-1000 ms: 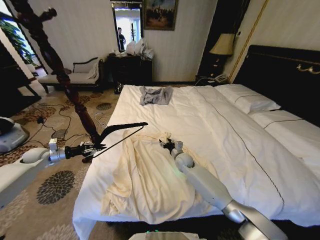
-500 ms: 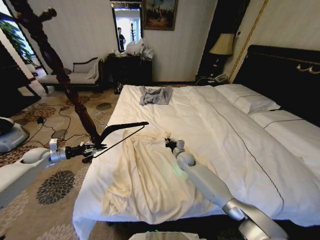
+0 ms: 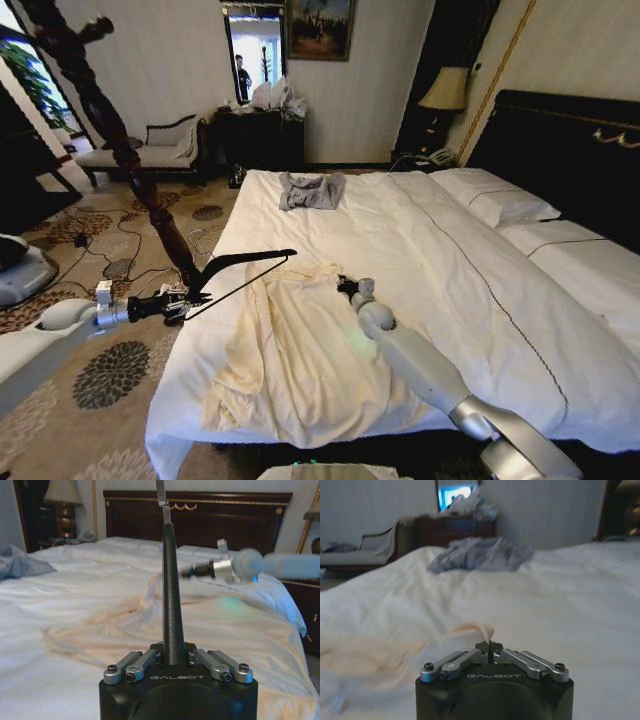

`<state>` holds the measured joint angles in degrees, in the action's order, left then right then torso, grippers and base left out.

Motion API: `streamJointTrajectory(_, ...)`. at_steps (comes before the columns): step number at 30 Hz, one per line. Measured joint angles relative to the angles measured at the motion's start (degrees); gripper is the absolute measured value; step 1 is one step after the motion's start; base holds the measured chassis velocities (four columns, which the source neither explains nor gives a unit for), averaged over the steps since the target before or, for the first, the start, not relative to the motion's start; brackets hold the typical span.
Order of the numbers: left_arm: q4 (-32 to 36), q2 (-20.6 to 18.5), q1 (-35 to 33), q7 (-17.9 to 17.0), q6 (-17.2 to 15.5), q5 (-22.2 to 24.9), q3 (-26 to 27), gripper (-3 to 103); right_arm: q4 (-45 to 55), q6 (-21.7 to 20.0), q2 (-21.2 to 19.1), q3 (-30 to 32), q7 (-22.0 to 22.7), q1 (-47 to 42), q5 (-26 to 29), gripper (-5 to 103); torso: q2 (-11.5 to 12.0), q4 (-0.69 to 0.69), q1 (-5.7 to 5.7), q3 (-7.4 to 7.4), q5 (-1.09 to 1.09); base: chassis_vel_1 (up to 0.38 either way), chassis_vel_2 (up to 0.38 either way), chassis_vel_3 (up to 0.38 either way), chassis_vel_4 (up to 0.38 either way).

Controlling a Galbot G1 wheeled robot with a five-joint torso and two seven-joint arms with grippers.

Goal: Pick up the clothes from the bed and hang them on the clothes hanger.

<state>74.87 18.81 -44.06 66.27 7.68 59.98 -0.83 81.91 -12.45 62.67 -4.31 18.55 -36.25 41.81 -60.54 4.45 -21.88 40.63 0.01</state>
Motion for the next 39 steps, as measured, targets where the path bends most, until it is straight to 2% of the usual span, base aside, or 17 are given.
streamJointTrajectory(4, -0.08, 0.13, -1.29, 0.10, 0.28, -0.78, 0.35, 18, 2.11, -0.61, -1.34, 0.99, 1.02, 0.23, -0.03, 0, 0.00, -0.01, 0.00, 0.00, -0.01, 0.000, 0.000, 0.000, 0.000)
streamJointTrajectory(9, -1.01, 2.59, -1.95, -0.26, 0.07, -2.24, 0.48, 18, 7.00, -0.77, -5.30, 1.11, 1.38, 0.03, -3.00, 0, 0.00, 0.02, 0.00, 0.00, -0.02, 0.000, 0.000, 0.000, 0.000)
streamJointTrajectory(16, -0.86, 4.18, -1.03, -1.34, -0.69, -4.04, -1.23, 18, 12.18, -0.76, -7.74, 0.87, 1.19, -0.53, -5.50, 0, 0.00, -0.01, 0.00, 0.00, 0.00, 0.000, 0.000, 0.000, 0.000)
streamJointTrajectory(22, 0.65, 5.05, 0.76, -2.75, -1.39, -4.30, -3.40, 18, 14.18, -0.82, -8.45, 0.94, 1.12, -0.62, -5.11, 0, 0.00, 0.02, 0.00, 0.00, 0.00, 0.000, 0.000, 0.000, 0.000)
streamJointTrajectory(29, 1.22, 6.74, 3.37, -4.71, -2.50, -4.94, -6.88, 18, 16.48, -1.39, -7.96, 0.18, 1.34, 0.05, -4.39, 0, 0.00, -0.01, 0.00, 0.00, -0.01, 0.000, 0.000, 0.000, 0.000)
streamJointTrajectory(33, 0.87, 8.09, 5.20, -6.58, -3.45, -4.33, -10.54, 18, 18.49, -1.87, -8.05, -0.09, 1.65, 0.27, -3.95, 0, 0.00, 0.00, 0.00, 0.00, -0.02, 0.000, 0.000, 0.000, 0.000)
streamJointTrajectory(39, 0.49, 10.05, 7.41, -7.09, -4.22, -3.43, -13.65, 18, 19.49, -2.05, -8.19, -0.02, 1.77, 0.16, -3.62, 0, 0.00, 0.00, 0.00, 0.00, -0.01, 0.000, 0.000, 0.000, 0.000)
